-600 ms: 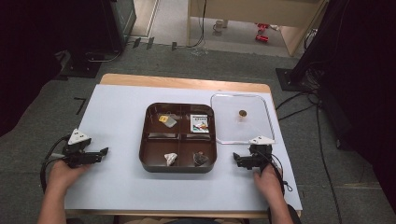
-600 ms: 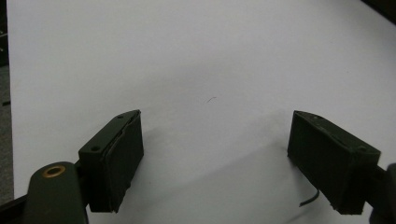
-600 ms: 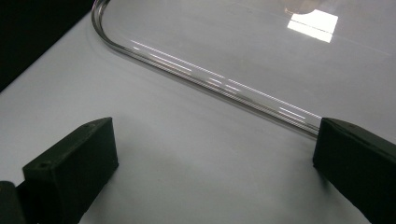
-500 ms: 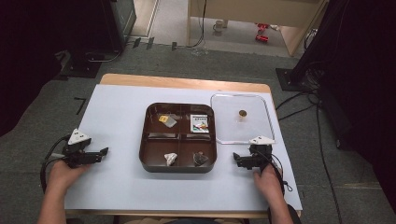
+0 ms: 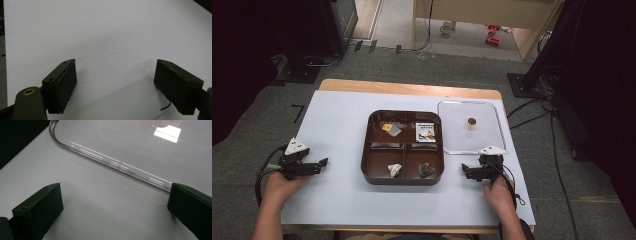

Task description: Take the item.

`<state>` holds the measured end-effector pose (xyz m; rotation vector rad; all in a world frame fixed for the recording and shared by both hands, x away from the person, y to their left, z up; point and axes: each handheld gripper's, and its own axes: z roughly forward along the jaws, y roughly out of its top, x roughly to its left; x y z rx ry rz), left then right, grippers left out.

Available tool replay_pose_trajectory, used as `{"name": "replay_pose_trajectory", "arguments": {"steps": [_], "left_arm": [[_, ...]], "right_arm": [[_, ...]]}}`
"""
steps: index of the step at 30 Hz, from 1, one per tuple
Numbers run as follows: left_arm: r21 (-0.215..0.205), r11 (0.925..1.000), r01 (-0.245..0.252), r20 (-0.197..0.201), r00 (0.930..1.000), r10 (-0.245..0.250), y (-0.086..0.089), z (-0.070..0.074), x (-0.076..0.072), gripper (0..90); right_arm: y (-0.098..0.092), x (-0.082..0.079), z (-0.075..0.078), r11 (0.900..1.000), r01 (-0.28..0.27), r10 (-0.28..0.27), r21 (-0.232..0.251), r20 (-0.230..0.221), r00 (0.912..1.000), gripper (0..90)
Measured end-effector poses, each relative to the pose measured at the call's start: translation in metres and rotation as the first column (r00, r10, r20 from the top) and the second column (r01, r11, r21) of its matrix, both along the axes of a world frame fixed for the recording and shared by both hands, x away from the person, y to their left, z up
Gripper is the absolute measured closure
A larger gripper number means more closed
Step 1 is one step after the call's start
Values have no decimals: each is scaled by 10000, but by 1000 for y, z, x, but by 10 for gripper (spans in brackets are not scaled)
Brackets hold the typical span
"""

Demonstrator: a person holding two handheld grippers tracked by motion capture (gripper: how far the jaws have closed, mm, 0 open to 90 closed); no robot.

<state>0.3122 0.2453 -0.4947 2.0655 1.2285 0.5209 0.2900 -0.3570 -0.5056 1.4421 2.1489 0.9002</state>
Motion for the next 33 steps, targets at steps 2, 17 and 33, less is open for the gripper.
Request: {"name": "replay_pose_trajectory", "arguments": {"steps": [2, 17, 33], "left_arm": [[1, 10000, 0, 0, 10000, 0, 0, 0, 0, 180], [0, 10000, 0, -1, 10000, 0, 0, 0, 0, 180], [456, 9963, -729, -823, 9937, 765, -11, 9, 7, 185]], "right_arm": [[0, 0, 0, 10000, -3, 3, -1, 3, 10000, 0], [0, 0, 0, 10000, 5, -5, 7, 11, 10000, 0], [0, 0, 0, 10000, 0, 0, -1, 1, 10000, 0]]}}
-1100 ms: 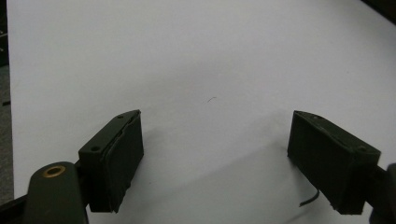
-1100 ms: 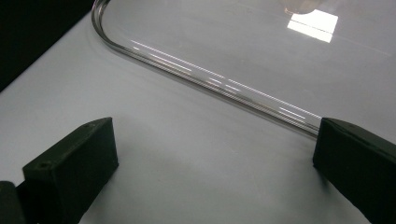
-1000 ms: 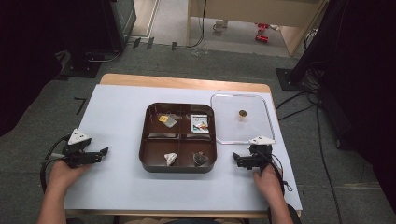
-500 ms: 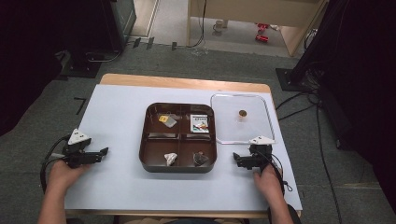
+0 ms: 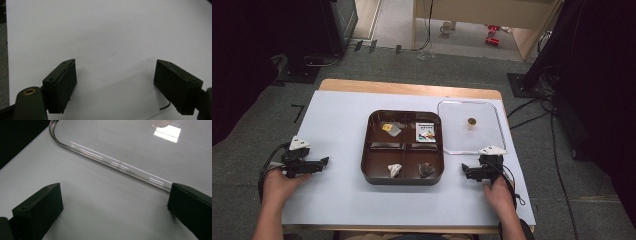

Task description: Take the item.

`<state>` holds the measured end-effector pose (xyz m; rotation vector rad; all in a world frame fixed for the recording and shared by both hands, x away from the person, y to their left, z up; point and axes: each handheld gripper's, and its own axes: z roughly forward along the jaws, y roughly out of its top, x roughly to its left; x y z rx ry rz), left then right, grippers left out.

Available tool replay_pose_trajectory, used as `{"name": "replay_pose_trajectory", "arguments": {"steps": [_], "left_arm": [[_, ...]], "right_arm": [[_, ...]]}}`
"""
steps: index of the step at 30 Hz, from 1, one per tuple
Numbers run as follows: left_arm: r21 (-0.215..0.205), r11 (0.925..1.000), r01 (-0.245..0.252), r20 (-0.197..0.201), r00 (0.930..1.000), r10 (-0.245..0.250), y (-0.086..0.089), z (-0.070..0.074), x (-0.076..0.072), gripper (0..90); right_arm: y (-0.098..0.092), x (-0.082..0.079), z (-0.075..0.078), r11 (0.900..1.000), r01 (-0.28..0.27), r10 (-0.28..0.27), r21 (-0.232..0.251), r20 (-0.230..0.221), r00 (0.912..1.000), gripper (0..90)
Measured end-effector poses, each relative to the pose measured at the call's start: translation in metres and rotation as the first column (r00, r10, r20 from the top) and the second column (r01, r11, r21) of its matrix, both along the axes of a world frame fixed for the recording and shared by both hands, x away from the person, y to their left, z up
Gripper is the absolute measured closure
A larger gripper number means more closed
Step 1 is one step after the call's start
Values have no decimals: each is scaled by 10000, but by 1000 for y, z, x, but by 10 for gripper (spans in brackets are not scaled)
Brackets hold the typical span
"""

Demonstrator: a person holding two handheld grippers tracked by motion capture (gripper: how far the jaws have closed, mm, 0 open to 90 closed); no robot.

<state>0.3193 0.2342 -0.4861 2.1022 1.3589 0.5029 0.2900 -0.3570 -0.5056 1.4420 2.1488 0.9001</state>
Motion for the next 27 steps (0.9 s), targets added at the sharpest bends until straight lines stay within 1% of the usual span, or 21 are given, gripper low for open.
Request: {"name": "replay_pose_trajectory", "arguments": {"steps": [2, 3, 4, 5, 8, 10, 12, 14, 16, 17, 18, 20, 23, 24, 25, 27], "left_arm": [[89, 9996, -254, -247, 9994, 256, -3, 3, 2, 200], [163, 9990, -409, -408, 9983, 415, -5, 6, 3, 264], [163, 9990, -409, -408, 9983, 415, -5, 6, 3, 312], [28, 9995, -317, -508, 9982, 318, -7, 9, 3, 350], [16, 9994, -334, -596, 9977, 334, -11, 10, 2, 407], [20, 9997, -260, -596, 9979, 261, -13, 12, 2, 418], [-152, 9996, -243, -613, 9978, 233, -14, 16, 2, 427], [-337, 9991, -267, -543, 9982, 248, -16, 20, 2, 438], [-424, 9991, -101, -383, 9992, 85, -17, 24, 1, 454], [-526, 9986, 96, -276, 9996, -110, -19, 27, 1, 479], [-526, 9986, 96, -276, 9996, -110, -19, 27, 1, 486], [-749, 9970, 197, -348, 9991, -223, -21, 29, 1, 493], [-908, 9954, 311, -347, 9988, -343, -25, 33, 1, 499], [-921, 9951, 370, -295, 9988, -399, -27, 34, 1, 498], [-966, 9942, 465, -150, 9987, -482, -31, 38, 0, 498], [-1039, 9932, 535, -36, 9985, -541, -34, 41, -1, 496]], "right_arm": [[0, 0, 0, 10000, 0, 0, 2, 0, 10000, 0], [0, 0, 0, 10000, -1, 1, 2, -2, 10000, 0], [0, 0, 0, 10000, -1, 1, 2, -2, 10000, 0], [0, 0, 0, 10000, 2, -2, 2, 0, 10000, 0], [0, 0, 0, 10000, 1, -1, 2, 0, 10000, 0], [0, 0, 0, 10000, 2, -2, 2, 0, 10000, 0], [0, 0, 0, 10000, 1, -1, 1, 1, 10000, 0], [0, 0, 0, 10000, 1, -1, 0, 1, 10000, 0], [0, 0, 0, 10000, 0, 0, 0, 3, 10000, 0], [0, 0, 0, 10000, -2, 2, 3, 2, 10000, 0], [0, 0, 0, 10000, -2, 2, 3, 2, 10000, 0], [0, 0, 0, 10000, -22, 22, -10, 22, 10000, 0], [0, 0, 0, 10000, -15, 15, -9, 18, 10000, 0], [0, 0, 0, 10000, -22, 22, -9, 20, 10000, 0], [0, 0, 0, 10000, -13, 13, -8, 16, 10000, 0], [0, 0, 0, 10000, -23, 23, -7, 18, 10000, 0]]}}
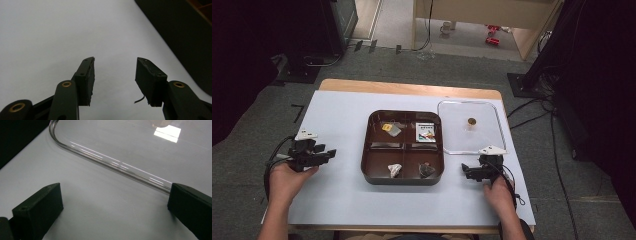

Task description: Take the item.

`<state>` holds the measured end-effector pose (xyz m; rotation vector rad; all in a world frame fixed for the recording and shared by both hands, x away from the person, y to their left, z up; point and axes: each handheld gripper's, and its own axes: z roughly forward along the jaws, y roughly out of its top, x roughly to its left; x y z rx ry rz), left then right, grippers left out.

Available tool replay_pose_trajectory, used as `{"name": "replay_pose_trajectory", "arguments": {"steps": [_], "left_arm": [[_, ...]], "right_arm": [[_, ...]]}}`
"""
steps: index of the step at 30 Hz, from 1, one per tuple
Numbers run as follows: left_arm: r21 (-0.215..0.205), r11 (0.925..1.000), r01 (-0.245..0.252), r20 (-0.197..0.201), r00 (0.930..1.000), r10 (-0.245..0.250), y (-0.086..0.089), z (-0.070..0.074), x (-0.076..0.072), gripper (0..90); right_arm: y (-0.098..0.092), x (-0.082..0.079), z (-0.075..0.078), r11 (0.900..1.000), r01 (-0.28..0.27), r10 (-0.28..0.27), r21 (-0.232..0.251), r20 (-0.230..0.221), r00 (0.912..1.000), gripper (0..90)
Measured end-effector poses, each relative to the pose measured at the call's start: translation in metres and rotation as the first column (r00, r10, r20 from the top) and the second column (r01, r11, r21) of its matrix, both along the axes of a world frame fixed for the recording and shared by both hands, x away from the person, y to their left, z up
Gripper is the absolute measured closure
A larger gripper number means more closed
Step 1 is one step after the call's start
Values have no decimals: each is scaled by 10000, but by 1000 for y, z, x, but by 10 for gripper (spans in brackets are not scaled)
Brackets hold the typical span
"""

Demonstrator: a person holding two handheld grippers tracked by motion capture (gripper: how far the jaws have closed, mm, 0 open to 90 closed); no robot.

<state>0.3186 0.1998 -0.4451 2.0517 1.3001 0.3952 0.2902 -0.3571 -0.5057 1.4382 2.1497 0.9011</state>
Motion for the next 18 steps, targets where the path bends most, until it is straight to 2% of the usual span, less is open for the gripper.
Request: {"name": "replay_pose_trajectory", "arguments": {"steps": [9, 14, 18], "left_arm": [[-136, 9990, 431, 320, 9986, -427, -14, 10, -1, 493], [-47, 9970, 771, 449, 9960, -768, -26, 16, -1, 497], [-219, 9940, 1070, 520, 9930, -1058, -34, 21, 0, 498]], "right_arm": [[0, 0, 0, 10000, -1, 1, 1, -2, 10000, 0], [0, 0, 0, 10000, 0, 0, 0, -5, 10000, 0], [0, 0, 0, 10000, 0, 0, 0, -3, 10000, 0]]}}
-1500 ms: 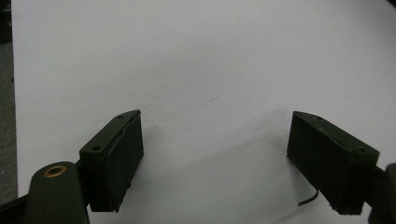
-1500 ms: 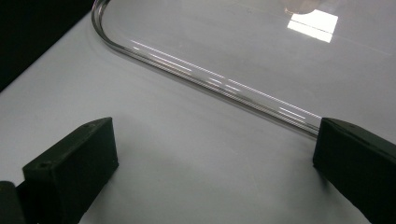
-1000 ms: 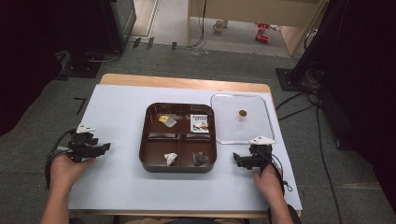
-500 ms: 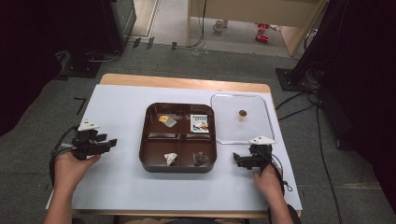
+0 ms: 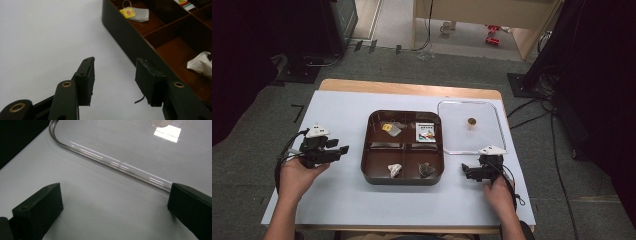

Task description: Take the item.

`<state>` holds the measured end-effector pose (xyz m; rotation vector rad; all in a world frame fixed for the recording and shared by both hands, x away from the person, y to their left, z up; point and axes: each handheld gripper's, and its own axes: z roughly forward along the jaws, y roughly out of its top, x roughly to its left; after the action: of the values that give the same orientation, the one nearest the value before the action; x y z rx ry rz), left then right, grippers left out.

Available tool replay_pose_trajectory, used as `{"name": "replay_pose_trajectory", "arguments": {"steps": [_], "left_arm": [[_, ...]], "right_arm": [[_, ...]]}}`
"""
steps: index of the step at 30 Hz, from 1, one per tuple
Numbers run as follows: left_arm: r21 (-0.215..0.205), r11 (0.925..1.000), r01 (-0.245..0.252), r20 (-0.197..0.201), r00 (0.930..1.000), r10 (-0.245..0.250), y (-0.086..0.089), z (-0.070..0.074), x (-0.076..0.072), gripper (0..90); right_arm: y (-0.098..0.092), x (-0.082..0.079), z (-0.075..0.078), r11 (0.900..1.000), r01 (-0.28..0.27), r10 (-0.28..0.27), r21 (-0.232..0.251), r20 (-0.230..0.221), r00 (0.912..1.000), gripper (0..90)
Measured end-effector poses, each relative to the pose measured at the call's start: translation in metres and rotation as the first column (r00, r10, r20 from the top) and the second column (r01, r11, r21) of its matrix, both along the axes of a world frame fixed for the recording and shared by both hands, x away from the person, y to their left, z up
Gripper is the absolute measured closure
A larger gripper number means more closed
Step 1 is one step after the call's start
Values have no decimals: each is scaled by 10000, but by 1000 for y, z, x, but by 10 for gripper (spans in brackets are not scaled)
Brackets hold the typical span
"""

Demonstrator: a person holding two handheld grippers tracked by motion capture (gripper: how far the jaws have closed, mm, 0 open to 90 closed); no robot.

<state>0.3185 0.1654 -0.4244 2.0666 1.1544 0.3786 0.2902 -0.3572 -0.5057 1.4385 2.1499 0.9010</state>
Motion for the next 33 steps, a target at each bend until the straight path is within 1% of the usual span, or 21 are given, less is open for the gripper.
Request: {"name": "replay_pose_trajectory", "arguments": {"steps": [1, 3, 4, 7, 10, 13, 14, 17, 19, 20, 21, 22, 27, 28, 33], "left_arm": [[-6, 9999, 151, 120, 9998, -151, -5, 2, 0, 498], [-36, 9997, 225, 178, 9996, -224, -7, 3, 0, 498], [-118, 9993, 362, 246, 9991, -359, -10, 5, 1, 498], [-196, 9988, 457, 274, 9986, -452, -13, 7, 2, 498], [-305, 9971, 693, 294, 9972, -684, -20, 9, 2, 499], [-297, 9954, 915, 309, 9954, -906, -26, 10, 1, 500], [-305, 9936, 1091, 317, 9936, -1081, -31, 10, 1, 500], [-282, 9920, 1228, 323, 9920, -1219, -36, 11, 1, 499], [-294, 9899, 1390, 351, 9898, -1380, -41, 11, 0, 498], [-301, 9865, 1609, 421, 9863, -1595, -47, 11, 0, 495], [-301, 9865, 1609, 421, 9863, -1595, -47, 11, 0, 493], [-289, 9844, 1738, 404, 9842, -1726, -50, 10, 0, 493], [-449, 9772, 2075, 257, 9781, -2065, -62, 8, 0, 488], [-431, 9739, 2230, 209, 9748, -2223, -66, 7, 1, 488], [-466, 9702, 2379, 127, 9713, -2376, -73, 5, 2, 475]], "right_arm": [[0, 0, 0, 10000, -5, 5, 4, 4, 10000, 0], [0, 0, 0, 10000, 3, -3, 8, -4, 10000, 0], [0, 0, 0, 10000, 11, -11, 6, -5, 10000, 0], [0, 0, 0, 10000, 11, -11, 7, -4, 10000, 0], [0, 0, 0, 10000, 13, -13, 7, -4, 10000, 0], [0, 0, 0, 10000, 13, -13, 8, -2, 10000, 0], [0, 0, 0, 10000, 10, -10, 7, 0, 10000, 0], [0, 0, 0, 10000, 11, -11, 5, 1, 10000, 0], [0, 0, 0, 10000, 11, -11, 6, 1, 10000, 0], [0, 0, 0, 10000, 12, -12, 6, 0, 10000, 0], [0, 0, 0, 10000, 12, -12, 6, 0, 10000, 0], [0, 0, 0, 10000, 11, -11, 5, 2, 10000, 0], [0, 0, 0, 10000, 12, -12, 6, 3, 10000, 0], [0, 0, 0, 10000, 12, -12, 5, 6, 10000, 0], [0, 0, 0, 10000, 17, -17, 9, 3, 10000, 0]]}}
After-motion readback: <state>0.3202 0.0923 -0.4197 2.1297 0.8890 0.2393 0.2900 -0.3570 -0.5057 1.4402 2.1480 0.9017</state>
